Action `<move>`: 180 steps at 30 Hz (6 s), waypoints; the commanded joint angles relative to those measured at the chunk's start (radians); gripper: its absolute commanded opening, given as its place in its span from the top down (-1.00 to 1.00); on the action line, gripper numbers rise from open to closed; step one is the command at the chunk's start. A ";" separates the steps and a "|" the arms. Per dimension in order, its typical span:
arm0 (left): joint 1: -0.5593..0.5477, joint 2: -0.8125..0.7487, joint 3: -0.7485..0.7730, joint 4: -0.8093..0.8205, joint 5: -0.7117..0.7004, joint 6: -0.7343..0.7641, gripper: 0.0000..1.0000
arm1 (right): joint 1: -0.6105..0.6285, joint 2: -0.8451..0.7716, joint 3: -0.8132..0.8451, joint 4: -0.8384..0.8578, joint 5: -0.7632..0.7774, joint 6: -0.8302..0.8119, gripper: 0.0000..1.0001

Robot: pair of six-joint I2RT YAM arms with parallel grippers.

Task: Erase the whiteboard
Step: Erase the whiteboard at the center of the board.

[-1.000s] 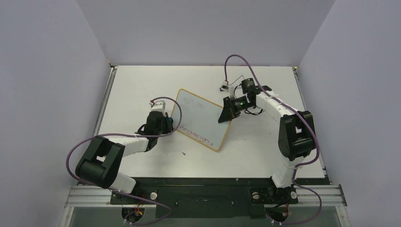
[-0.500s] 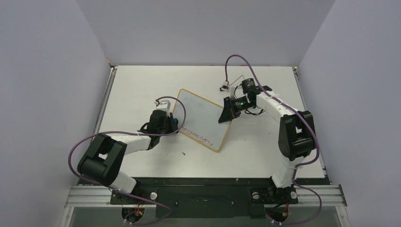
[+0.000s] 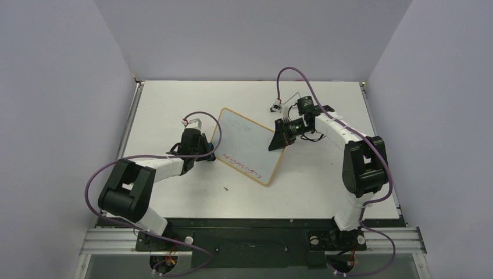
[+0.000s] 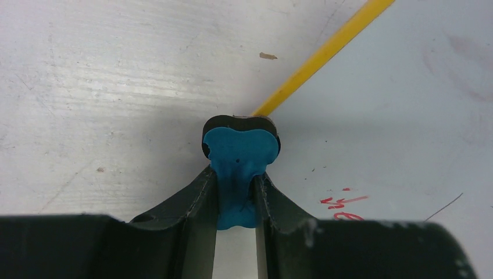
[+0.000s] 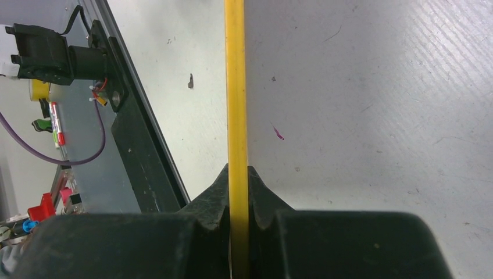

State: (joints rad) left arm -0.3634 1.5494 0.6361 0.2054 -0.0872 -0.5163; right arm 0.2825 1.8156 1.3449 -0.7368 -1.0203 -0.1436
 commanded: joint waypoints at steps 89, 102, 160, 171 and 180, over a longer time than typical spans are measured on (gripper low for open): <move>-0.150 0.089 -0.126 0.575 0.016 -0.081 1.00 | 0.086 -0.021 -0.014 -0.035 0.006 -0.028 1.00; -0.074 -0.137 -0.163 0.203 0.037 0.086 1.00 | 0.077 -0.029 -0.014 -0.036 0.004 -0.027 1.00; -0.057 -0.126 -0.185 0.270 0.044 0.095 1.00 | 0.081 -0.036 -0.013 -0.042 0.041 -0.040 1.00; -0.223 -0.030 -0.166 0.321 0.167 0.165 1.00 | 0.084 -0.033 -0.010 -0.043 0.033 -0.042 1.00; -0.293 -0.082 -0.191 0.309 0.114 0.151 1.00 | 0.083 -0.031 -0.012 -0.043 0.032 -0.046 1.00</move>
State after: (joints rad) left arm -0.6220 1.5036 0.4492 0.5339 -0.0189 -0.3576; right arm 0.3408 1.8153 1.3289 -0.8268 -0.9829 -0.1448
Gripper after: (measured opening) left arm 0.213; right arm 0.018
